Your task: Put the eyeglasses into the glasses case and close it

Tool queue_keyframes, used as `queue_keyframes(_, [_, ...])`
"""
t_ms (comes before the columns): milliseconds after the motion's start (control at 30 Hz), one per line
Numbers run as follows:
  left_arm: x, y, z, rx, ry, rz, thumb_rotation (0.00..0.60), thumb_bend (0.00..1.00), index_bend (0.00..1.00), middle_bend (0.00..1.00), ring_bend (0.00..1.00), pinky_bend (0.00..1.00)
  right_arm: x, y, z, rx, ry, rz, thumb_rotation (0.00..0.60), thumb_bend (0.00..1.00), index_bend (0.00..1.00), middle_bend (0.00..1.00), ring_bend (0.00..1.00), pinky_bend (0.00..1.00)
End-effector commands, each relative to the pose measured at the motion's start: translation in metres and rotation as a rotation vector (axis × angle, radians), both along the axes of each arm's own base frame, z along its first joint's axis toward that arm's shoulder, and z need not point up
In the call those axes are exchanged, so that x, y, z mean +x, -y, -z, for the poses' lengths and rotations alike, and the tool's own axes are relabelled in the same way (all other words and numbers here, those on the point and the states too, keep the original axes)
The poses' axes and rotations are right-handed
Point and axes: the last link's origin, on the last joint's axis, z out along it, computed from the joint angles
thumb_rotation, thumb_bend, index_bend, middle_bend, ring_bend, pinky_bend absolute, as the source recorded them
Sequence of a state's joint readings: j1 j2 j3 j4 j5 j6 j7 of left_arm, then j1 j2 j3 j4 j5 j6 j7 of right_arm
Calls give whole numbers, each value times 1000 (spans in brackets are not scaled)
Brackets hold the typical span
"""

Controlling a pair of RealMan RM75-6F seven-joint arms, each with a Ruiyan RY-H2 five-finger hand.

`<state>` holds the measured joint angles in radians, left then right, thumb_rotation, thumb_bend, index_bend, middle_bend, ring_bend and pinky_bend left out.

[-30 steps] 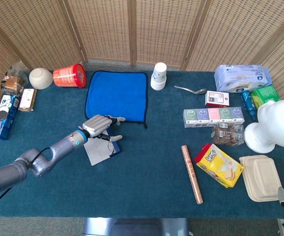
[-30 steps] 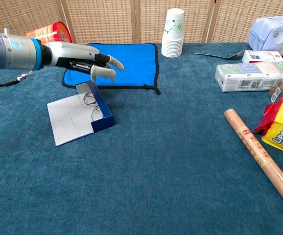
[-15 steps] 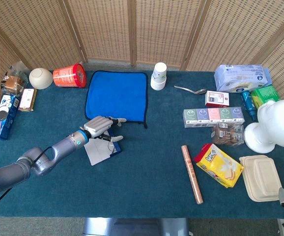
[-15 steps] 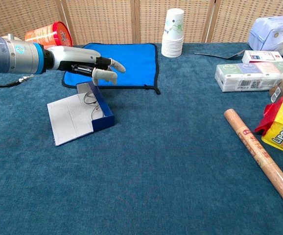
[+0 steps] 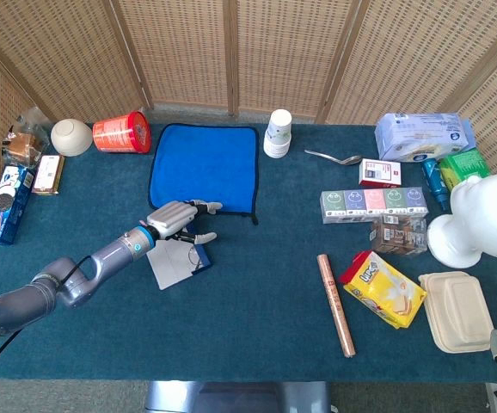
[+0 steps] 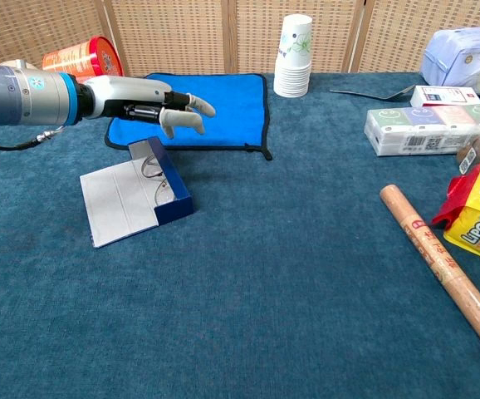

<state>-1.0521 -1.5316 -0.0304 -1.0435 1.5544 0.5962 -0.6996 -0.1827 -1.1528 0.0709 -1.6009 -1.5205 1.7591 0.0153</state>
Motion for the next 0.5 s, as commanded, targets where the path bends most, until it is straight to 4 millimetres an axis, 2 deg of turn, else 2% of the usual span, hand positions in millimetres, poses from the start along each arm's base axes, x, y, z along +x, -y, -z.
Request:
queue_keyframes(33, [-1, 0, 4, -9, -15, 2, 105, 235, 66, 182, 98, 187, 0, 0, 0, 0, -1, 2, 600, 410, 0, 65, 92, 283])
queue_keyframes(133, [-3, 0, 9, -15, -33, 7, 107, 236, 66, 182, 97, 187, 0, -1, 0, 1, 1, 2, 600, 411, 0, 65, 92, 284])
queue_keyframes(233, [-5, 3, 11, -25, -34, 4, 101, 236, 66, 187, 109, 243, 0, -2, 1, 1, 0, 2, 600, 409, 0, 65, 91, 284])
queue_keyframes(367, [-12, 8, 4, -30, -36, 10, 102, 236, 65, 190, 117, 290, 0, -2, -1, -4, -1, -1, 600, 411, 0, 65, 92, 284])
queue_keyframes(500, [-30, 22, -10, -62, -73, 0, 100, 236, 64, 191, 117, 304, -1, -1, 0, -1, 6, -8, 600, 409, 0, 65, 92, 284])
